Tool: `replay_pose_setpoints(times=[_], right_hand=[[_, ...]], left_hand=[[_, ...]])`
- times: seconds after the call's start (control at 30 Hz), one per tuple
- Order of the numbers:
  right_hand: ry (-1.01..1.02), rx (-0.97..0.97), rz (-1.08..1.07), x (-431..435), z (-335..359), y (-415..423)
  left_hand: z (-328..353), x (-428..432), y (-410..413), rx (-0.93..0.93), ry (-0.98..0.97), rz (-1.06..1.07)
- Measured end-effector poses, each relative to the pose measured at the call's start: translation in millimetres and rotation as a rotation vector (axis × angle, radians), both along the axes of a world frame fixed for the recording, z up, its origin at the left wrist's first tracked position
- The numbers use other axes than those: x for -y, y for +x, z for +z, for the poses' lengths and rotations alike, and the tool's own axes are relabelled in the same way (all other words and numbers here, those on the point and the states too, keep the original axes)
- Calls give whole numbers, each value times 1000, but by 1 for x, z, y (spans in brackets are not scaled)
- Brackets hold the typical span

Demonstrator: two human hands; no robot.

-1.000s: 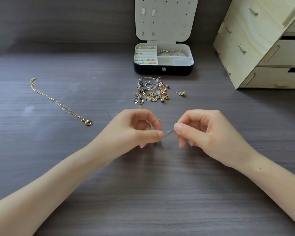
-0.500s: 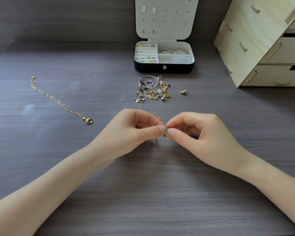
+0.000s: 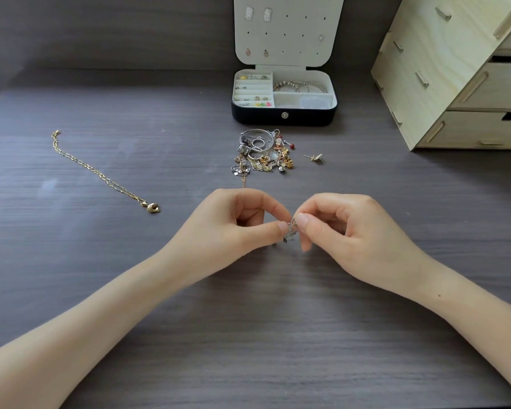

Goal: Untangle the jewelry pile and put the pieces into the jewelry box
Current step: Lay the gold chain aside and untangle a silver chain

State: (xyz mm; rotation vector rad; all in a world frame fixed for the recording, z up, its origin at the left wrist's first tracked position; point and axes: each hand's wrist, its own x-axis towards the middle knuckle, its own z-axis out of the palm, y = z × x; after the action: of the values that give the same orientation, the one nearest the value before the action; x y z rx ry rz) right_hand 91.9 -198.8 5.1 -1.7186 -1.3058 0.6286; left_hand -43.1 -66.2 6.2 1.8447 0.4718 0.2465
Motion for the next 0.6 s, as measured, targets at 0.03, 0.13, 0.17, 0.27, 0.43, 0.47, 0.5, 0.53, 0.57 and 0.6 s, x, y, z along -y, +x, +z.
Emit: replay_pose_setpoints(times=[0.03, 0.13, 0.17, 0.27, 0.43, 0.47, 0.5, 0.53, 0.57, 0.6], right_hand=[[1, 12, 12, 0, 0, 0], [-17, 35, 40, 1, 3, -1], [-31, 38, 47, 1, 3, 0], [-89, 66, 69, 1, 6, 4], [-131, 129, 80, 2, 8, 10], [-119, 131, 67, 2, 8, 11], [-101, 122, 53, 2, 8, 11], [-83, 107, 43, 1, 7, 11], [-76, 112, 37, 1, 6, 10], [-76, 148, 37, 0, 4, 9]], left_hand=[[1, 0, 0, -1, 5, -3], [1, 1, 0, -9, 29, -14], [1, 1, 0, -11, 33, -18], [-1, 0, 0, -18, 10, -40], [-2, -2, 1, -24, -52, -28], [-2, -2, 2, -25, -54, -29], [-3, -2, 2, -27, -61, -31], [-2, -3, 2, -31, -74, -34], [-2, -3, 3, -32, -91, -38], [-2, -3, 3, -28, -110, -42]])
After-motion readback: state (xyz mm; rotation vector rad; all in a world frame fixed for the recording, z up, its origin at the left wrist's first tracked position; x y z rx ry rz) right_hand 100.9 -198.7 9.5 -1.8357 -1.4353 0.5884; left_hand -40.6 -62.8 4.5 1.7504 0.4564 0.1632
